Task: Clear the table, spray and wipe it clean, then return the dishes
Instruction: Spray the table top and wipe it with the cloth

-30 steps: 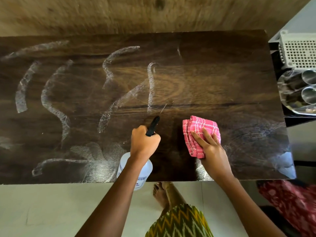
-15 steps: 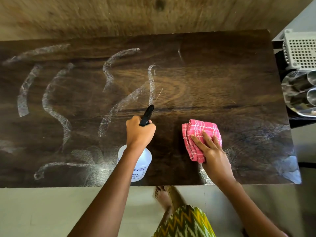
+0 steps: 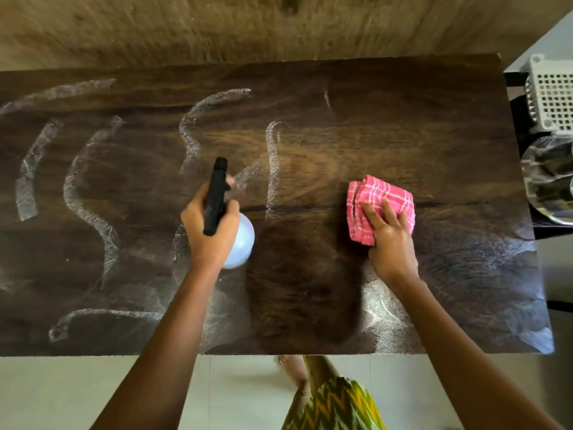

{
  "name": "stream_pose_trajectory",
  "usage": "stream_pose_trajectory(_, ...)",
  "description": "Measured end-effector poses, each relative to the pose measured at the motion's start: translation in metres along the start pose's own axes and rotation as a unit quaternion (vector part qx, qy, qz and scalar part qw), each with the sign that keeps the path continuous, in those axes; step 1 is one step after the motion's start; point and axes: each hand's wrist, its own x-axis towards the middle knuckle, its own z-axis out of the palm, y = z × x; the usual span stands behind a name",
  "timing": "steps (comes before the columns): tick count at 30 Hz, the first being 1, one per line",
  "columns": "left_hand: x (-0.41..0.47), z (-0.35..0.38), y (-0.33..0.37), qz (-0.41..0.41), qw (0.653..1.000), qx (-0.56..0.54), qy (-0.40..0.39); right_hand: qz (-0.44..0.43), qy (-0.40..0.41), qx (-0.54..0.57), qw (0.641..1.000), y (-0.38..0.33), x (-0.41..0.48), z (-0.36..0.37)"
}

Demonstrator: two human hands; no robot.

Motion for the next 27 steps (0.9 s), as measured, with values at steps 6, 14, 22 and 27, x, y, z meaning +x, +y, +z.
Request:
stream_pose_trajectory(6,0.045,0.008,-0.012,0.018,0.990,-0.081,0.112,-0.023,-0.058,-0.090,0.994,-0.081,0.035,0.031)
stream_pose_trajectory(14,0.065,0.009,-0.027,0.065,0.981,-0.109,0.148,-0.233,-0.115,-0.233,0.937,-0.021,-0.042,0.056)
stream_pose_trajectory(22,0.075,0.008,-0.037,0.072,0.977,-0.136,0.150,-0.076,-0.067,-0.128,0.987,-0.073,0.079,0.011)
stream_pose_trajectory(27,0.076,0.008,-0.040,0.063,0.980,-0.116,0.150,-0.279,-0.110,-0.163,0.940,-0.130,0.029,0.067)
